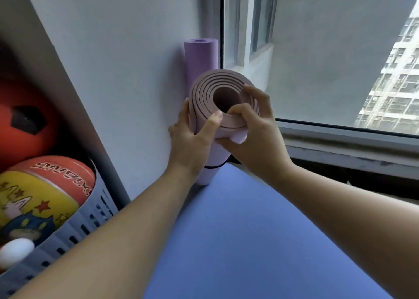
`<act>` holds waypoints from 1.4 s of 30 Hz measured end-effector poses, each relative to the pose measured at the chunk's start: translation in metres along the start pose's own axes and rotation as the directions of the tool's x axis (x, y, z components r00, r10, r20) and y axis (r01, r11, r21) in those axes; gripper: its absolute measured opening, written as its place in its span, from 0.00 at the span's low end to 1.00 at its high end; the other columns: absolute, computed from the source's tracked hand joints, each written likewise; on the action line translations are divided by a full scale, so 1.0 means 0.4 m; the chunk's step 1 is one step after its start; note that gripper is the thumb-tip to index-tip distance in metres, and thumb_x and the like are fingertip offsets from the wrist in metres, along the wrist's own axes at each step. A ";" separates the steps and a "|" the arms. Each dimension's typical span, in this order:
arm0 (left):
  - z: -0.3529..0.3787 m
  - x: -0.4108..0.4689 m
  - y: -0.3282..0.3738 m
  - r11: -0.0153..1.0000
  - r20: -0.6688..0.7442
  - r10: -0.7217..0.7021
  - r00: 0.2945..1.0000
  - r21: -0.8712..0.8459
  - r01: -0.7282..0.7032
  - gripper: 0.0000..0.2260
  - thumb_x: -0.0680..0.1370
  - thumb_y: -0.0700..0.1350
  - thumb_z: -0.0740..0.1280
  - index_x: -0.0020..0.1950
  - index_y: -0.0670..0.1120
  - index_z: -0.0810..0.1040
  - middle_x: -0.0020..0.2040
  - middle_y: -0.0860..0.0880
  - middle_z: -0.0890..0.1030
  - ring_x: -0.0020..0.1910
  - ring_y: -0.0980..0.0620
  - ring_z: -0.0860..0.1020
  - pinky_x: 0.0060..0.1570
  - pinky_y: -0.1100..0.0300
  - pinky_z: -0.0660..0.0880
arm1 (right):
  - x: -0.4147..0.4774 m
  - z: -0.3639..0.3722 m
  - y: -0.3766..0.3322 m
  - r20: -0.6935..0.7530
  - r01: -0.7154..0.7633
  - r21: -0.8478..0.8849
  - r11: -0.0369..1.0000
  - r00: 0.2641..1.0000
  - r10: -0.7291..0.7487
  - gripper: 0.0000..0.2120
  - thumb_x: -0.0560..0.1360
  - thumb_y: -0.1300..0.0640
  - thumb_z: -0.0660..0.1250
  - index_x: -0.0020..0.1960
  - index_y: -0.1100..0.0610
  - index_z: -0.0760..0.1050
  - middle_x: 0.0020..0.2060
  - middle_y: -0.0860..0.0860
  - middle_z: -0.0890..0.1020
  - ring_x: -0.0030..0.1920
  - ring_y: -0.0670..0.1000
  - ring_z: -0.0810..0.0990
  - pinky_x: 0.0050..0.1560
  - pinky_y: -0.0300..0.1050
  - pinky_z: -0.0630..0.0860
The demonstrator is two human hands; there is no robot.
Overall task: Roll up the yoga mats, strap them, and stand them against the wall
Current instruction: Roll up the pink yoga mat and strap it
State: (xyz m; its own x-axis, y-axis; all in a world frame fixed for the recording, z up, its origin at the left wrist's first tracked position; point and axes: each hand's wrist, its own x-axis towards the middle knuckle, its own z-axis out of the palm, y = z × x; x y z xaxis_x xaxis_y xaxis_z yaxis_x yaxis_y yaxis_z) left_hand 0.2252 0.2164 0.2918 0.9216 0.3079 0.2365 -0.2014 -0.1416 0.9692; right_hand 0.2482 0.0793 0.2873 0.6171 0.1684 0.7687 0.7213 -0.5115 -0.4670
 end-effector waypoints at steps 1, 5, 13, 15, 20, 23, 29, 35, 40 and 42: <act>-0.003 0.008 0.002 1.000 -0.011 0.004 1.000 -0.011 -0.004 0.38 0.62 0.70 0.68 0.70 0.61 0.66 0.68 0.50 0.70 0.65 0.48 0.73 0.62 0.43 0.73 | 0.010 0.000 -0.003 0.006 -0.003 0.003 1.000 1.000 0.003 0.19 0.64 0.57 0.78 0.52 0.56 0.77 0.70 0.54 0.65 0.69 0.58 0.68 0.56 0.49 0.74; -0.018 0.018 0.018 0.999 -0.034 0.032 0.999 -0.013 -0.032 0.36 0.63 0.70 0.67 0.69 0.61 0.68 0.66 0.49 0.71 0.65 0.47 0.73 0.61 0.43 0.74 | 0.033 0.002 -0.023 0.026 0.011 -0.017 1.000 1.000 -0.011 0.20 0.64 0.56 0.78 0.53 0.56 0.77 0.70 0.53 0.65 0.69 0.56 0.68 0.56 0.48 0.74; -0.074 -0.007 0.031 0.999 -0.021 0.028 0.999 -0.031 -0.029 0.24 0.65 0.67 0.68 0.60 0.67 0.73 0.63 0.54 0.74 0.64 0.48 0.74 0.60 0.43 0.74 | 0.034 0.029 -0.063 0.101 0.016 -0.065 0.998 0.995 -0.009 0.22 0.64 0.54 0.78 0.56 0.55 0.76 0.71 0.52 0.63 0.70 0.56 0.66 0.52 0.52 0.78; -0.089 -0.007 0.015 0.997 -0.025 0.045 0.999 -0.054 -0.046 0.15 0.70 0.62 0.69 0.56 0.66 0.75 0.57 0.61 0.78 0.61 0.52 0.77 0.59 0.46 0.76 | 0.035 0.050 -0.059 0.116 0.025 -0.081 0.996 0.993 -0.015 0.24 0.64 0.54 0.78 0.58 0.55 0.76 0.72 0.52 0.62 0.71 0.57 0.65 0.53 0.54 0.78; -0.114 0.014 -0.014 0.996 -0.073 0.046 0.996 -0.079 -0.052 0.12 0.69 0.61 0.66 0.52 0.67 0.76 0.54 0.62 0.79 0.57 0.55 0.79 0.58 0.46 0.76 | 0.007 0.140 -0.047 0.037 -0.018 -0.023 1.000 0.999 0.019 0.31 0.67 0.56 0.77 0.66 0.52 0.71 0.76 0.53 0.54 0.74 0.53 0.59 0.59 0.43 0.70; -0.120 0.051 -0.010 0.999 -0.083 0.014 0.996 -0.051 -0.018 0.24 0.63 0.69 0.66 0.58 0.67 0.73 0.62 0.56 0.74 0.60 0.51 0.76 0.59 0.45 0.75 | 0.020 0.172 -0.041 0.021 -0.080 -0.007 0.997 0.997 0.080 0.33 0.68 0.54 0.76 0.70 0.49 0.67 0.77 0.49 0.49 0.75 0.49 0.56 0.57 0.40 0.70; -0.099 0.166 0.015 0.991 -0.246 0.084 0.966 0.118 -0.056 0.26 0.77 0.58 0.64 0.71 0.51 0.63 0.67 0.46 0.68 0.59 0.53 0.70 0.52 0.61 0.67 | 0.166 0.193 -0.018 0.106 -0.120 -0.108 0.987 0.986 0.131 0.32 0.68 0.50 0.75 0.69 0.49 0.67 0.77 0.50 0.49 0.73 0.55 0.62 0.56 0.50 0.75; -0.083 0.340 0.028 0.974 -0.160 0.119 0.980 0.210 -0.084 0.23 0.80 0.57 0.59 0.73 0.51 0.63 0.66 0.48 0.72 0.62 0.51 0.73 0.54 0.63 0.68 | 0.341 0.216 0.058 0.214 -0.185 -0.180 0.966 0.951 0.222 0.32 0.69 0.47 0.74 0.68 0.47 0.64 0.76 0.48 0.48 0.68 0.56 0.69 0.58 0.49 0.73; -0.092 0.363 0.004 0.970 -0.031 0.059 0.998 0.237 -0.050 0.15 0.81 0.50 0.61 0.67 0.60 0.65 0.49 0.65 0.71 0.48 0.66 0.72 0.44 0.74 0.66 | 0.391 0.207 0.086 0.329 -0.194 -0.259 0.946 0.903 0.276 0.32 0.70 0.48 0.73 0.70 0.46 0.61 0.76 0.48 0.44 0.66 0.57 0.71 0.55 0.48 0.74; -0.096 0.375 0.011 0.962 -0.025 0.026 0.999 0.271 -0.018 0.20 0.79 0.51 0.65 0.69 0.59 0.65 0.50 0.65 0.72 0.52 0.61 0.73 0.48 0.69 0.69 | 0.399 0.211 0.083 0.353 -0.208 -0.260 0.943 0.888 0.294 0.32 0.71 0.49 0.72 0.70 0.46 0.61 0.76 0.47 0.43 0.65 0.57 0.72 0.52 0.47 0.74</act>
State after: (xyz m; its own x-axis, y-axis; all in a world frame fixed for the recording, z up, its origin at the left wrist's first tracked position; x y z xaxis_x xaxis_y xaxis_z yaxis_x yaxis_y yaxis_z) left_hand 0.3497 0.2979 0.3343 0.9073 0.3280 0.2630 -0.1202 -0.3971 0.9099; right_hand 0.3971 0.1604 0.3574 0.8711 0.2970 0.3910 0.4696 -0.7367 -0.4865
